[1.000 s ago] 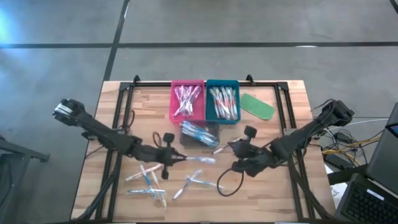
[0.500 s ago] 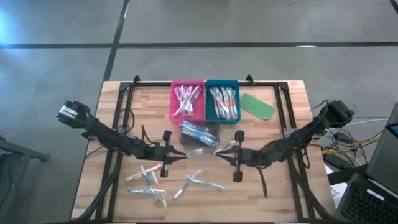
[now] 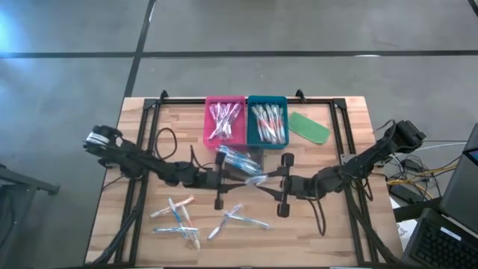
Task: Pick & Place Toothbrushes
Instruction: Put the blue toothbrush into the transparent gray bin
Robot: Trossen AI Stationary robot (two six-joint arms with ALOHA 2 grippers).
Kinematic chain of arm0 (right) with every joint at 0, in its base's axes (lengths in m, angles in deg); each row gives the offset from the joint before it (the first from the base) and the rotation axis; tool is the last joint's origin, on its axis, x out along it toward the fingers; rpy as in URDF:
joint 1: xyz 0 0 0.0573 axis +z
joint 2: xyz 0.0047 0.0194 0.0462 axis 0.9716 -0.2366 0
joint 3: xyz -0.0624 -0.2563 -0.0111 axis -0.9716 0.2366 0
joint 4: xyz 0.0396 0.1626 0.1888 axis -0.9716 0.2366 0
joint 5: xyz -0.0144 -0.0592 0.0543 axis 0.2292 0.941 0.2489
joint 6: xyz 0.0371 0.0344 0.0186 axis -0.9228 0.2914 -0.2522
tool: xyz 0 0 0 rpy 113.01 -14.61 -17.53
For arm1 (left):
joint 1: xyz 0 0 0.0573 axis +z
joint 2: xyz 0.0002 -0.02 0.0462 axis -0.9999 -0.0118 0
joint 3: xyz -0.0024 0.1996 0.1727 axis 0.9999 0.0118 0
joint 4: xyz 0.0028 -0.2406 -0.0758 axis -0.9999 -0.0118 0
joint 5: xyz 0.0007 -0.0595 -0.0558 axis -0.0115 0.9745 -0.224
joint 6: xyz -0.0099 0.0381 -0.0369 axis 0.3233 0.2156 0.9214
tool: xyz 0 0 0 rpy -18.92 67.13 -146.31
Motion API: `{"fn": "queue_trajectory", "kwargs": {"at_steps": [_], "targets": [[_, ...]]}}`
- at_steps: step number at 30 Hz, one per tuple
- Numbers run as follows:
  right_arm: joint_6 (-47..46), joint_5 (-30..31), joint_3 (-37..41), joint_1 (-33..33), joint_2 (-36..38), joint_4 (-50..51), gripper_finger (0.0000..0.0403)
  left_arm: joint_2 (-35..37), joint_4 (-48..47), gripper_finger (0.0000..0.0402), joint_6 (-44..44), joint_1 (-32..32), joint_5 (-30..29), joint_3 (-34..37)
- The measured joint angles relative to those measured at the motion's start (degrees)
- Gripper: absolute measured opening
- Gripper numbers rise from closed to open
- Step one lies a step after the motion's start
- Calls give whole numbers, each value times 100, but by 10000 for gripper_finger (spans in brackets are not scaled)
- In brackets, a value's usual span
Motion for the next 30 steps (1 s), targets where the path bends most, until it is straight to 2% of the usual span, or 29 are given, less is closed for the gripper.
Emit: {"fn": "queue_trajectory", "kwargs": {"at_steps": [7,14,19,30], "targets": [[-20,0,0,-1,0,10,190,-181,11,28,-130,188,131,-370],[-22,-83,2,-29,4,18,201,-178,58,28,-260,349,449,-638],[-7,-105,4,-60,4,39,190,-172,66,28,-260,382,891,-856],[16,-143,7,-195,4,-29,152,-170,61,28,-329,496,939,-933]]}}
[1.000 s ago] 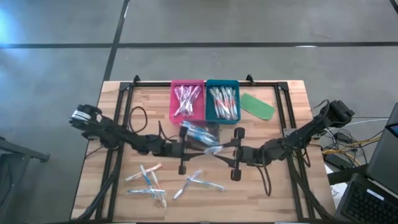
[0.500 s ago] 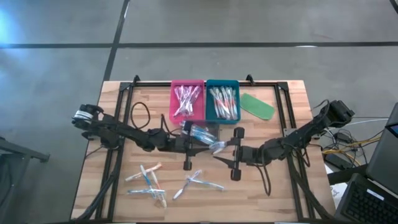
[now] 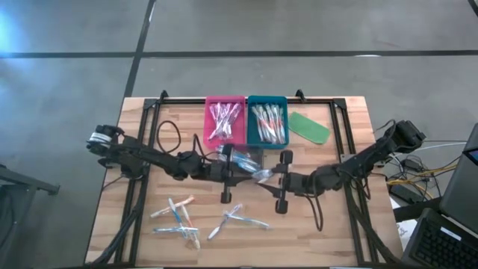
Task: Pick & Place Toothbrushes
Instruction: Put the blue toothbrush into the transparent gray bin
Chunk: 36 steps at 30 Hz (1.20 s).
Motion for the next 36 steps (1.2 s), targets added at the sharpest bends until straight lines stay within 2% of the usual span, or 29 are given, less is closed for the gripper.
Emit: {"fn": "queue_trajectory", "kwargs": {"at_steps": [10,15,22,30,36], "targets": [[-31,-13,0,-205,0,-3,113,0,-269,28,5,152,195,-183],[6,-241,0,-221,0,-17,76,0,-391,28,4,202,215,-190],[134,-266,0,-221,0,-12,20,0,-396,28,0,207,247,-184],[133,-276,0,-221,0,7,31,0,-423,30,2,207,239,-179],[162,-280,0,-219,0,49,22,4,-494,61,121,207,248,-179]]}}
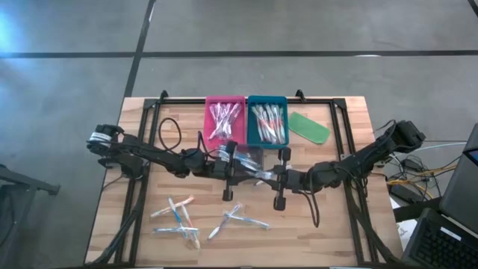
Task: Pick & Place Toothbrushes
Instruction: Put the blue toothbrush into the transparent gray bin
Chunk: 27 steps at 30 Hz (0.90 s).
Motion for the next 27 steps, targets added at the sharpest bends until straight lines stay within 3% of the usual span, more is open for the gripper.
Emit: {"fn": "queue_trajectory", "kwargs": {"at_steps": [8,16,27], "targets": [[-1,-27,0,2,0,-4,23,27,-412,144,-81,-2,-13,-11],[-13,-11,0,4,0,-4,23,266,-1690,243,-381,-4,-310,-302],[-25,2,0,4,0,-2,23,1003,-2989,252,-427,-7,-400,-369]]}}
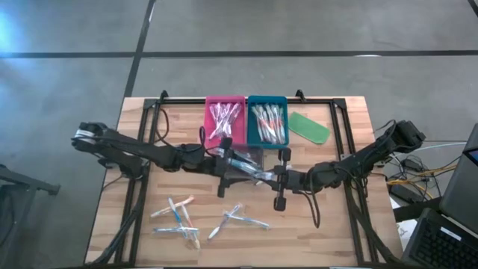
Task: Pick & Place Toothbrushes
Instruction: Put the blue toothbrush into the transparent gray bin
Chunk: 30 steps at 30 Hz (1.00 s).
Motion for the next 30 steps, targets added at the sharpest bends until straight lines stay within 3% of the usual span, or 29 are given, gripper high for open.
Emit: {"fn": "queue_trajectory", "kwargs": {"at_steps": [7,15,26,30], "targets": [[-303,59,0,0,57,341,23,557,-1123,250,7,-4,-342,0],[-1379,118,0,-77,418,1749,23,1061,-2009,249,341,1,-600,-4],[-3241,154,-2,-162,800,4043,23,1115,-2370,250,450,2,-1091,-9],[-3731,-349,-8,-229,761,4480,23,1115,-2455,247,450,2,-1111,-11]]}}
